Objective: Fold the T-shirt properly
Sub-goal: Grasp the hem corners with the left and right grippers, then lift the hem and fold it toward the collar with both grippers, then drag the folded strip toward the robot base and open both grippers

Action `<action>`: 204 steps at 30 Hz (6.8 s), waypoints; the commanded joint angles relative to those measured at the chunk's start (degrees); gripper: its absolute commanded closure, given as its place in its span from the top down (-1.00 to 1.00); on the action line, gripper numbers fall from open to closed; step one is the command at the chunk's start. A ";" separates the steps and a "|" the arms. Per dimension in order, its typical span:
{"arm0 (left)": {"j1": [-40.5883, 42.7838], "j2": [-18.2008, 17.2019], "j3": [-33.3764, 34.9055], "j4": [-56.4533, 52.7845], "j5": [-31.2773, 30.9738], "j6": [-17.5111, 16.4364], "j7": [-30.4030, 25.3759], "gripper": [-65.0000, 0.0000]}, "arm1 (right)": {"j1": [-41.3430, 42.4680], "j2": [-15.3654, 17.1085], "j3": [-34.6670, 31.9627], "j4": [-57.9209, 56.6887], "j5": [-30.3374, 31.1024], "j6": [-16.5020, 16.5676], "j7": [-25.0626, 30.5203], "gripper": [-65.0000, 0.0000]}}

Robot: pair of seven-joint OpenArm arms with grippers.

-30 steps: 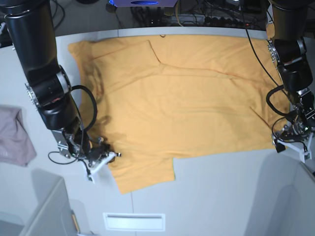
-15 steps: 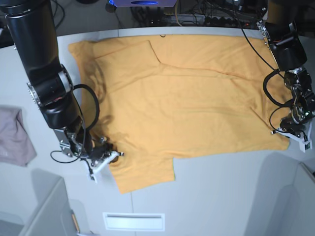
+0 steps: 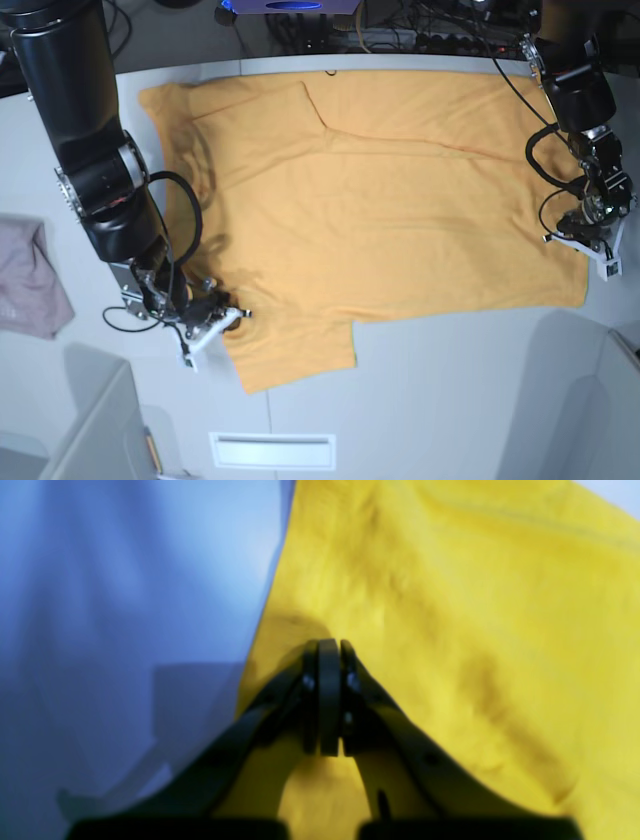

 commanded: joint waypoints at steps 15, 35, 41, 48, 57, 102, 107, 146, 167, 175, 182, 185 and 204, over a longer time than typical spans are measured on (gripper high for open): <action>11.35 1.60 -1.85 20.07 -0.03 0.04 5.94 -1.00 | 1.59 0.45 0.02 0.29 -0.54 -0.39 -0.95 -1.00; -15.46 -8.33 -2.73 -9.30 0.67 -0.23 5.41 0.29 | 1.59 0.45 -0.07 0.29 -0.54 -0.39 -0.95 -1.00; -18.71 -9.30 -1.85 -19.06 0.67 -0.23 -1.71 1.00 | 1.50 1.42 -0.07 0.29 -0.54 -0.39 -0.95 -1.00; -25.13 -9.56 9.75 -33.91 0.05 -0.23 -11.38 0.95 | 1.41 1.68 -0.07 0.29 -0.54 -0.39 -0.95 -1.00; -25.66 -9.12 8.52 -27.50 0.23 -0.31 -9.44 0.89 | 0.71 1.68 -0.07 0.29 -0.54 -0.39 -0.95 -1.00; -25.83 -5.26 19.34 -30.40 -1.18 -2.34 -16.74 -1.00 | -0.88 3.88 0.54 2.67 -0.28 -0.12 1.77 -1.00; -21.17 -5.52 15.64 -17.21 -8.12 -2.34 -11.47 -1.00 | -2.20 8.01 0.90 11.63 -0.10 -0.30 0.46 -1.00; 5.29 -3.50 9.49 21.74 -9.09 -3.30 -4.08 -1.00 | -29.71 20.76 21.03 55.76 -0.45 -3.73 -9.92 -1.00; 12.06 -2.62 5.45 32.29 -8.91 -4.62 0.40 -1.00 | -43.87 24.54 30.17 78.18 -0.28 -11.90 -15.98 -1.00; 15.57 -3.32 5.36 37.12 -8.91 -4.62 3.92 -1.00 | -49.93 23.40 37.64 83.46 -0.45 -11.90 -22.58 -1.00; 16.98 -3.23 4.30 40.55 -8.39 -4.71 7.70 -1.00 | -56.61 20.67 45.29 90.23 -0.28 -11.90 -28.56 -1.00; 18.04 -3.32 3.95 41.87 -8.30 -4.71 7.79 -1.00 | -59.07 18.30 49.07 93.30 -0.28 -11.90 -32.42 -1.00; 27.62 -4.38 4.48 45.38 -1.53 -4.71 7.52 -1.00 | -69.36 13.90 53.29 96.91 -0.36 -11.90 -38.40 -1.00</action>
